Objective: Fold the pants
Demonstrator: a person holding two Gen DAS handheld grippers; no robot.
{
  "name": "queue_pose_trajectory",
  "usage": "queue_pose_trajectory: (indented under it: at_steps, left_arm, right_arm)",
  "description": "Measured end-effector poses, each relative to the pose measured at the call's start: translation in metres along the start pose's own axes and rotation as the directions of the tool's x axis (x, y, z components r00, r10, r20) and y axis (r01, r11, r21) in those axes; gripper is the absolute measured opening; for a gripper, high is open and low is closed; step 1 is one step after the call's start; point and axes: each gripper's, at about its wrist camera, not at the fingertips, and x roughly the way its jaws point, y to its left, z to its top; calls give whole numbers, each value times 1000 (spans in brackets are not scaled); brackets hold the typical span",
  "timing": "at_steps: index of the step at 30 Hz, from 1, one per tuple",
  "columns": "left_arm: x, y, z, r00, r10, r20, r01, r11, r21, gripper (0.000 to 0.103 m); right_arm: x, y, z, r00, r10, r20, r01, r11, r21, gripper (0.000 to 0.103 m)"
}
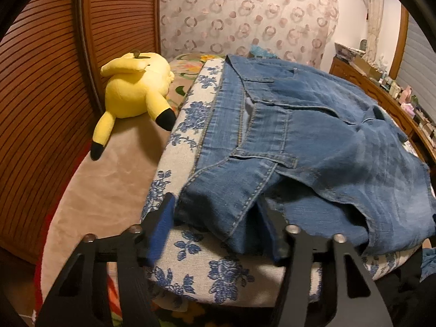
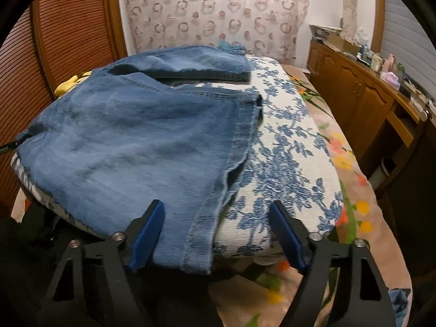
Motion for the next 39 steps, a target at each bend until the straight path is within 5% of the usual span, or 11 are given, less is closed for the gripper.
queue_pose_trajectory:
  at_steps: [10, 17, 28, 39]
  left_arm:
    - [-17, -5, 8, 996, -61, 61, 61, 998, 5, 21]
    - [-44, -12, 28, 986, -87, 145, 86, 996, 15, 18]
    - [-58, -28, 89, 964, -96, 248, 81, 994, 70, 17]
    - [-14, -37, 120, 976, -66, 207, 50, 995, 85, 17]
  right_arm:
    - [-6, -3, 3, 999, 35, -3, -35, 999, -10, 16]
    - [-20, -18, 19, 994, 87, 63, -89, 996, 20, 8]
    - [-40, -22, 105, 952, 103, 287, -95, 995, -44, 8]
    - [48, -27, 134, 982, 98, 162, -91, 995, -49, 8]
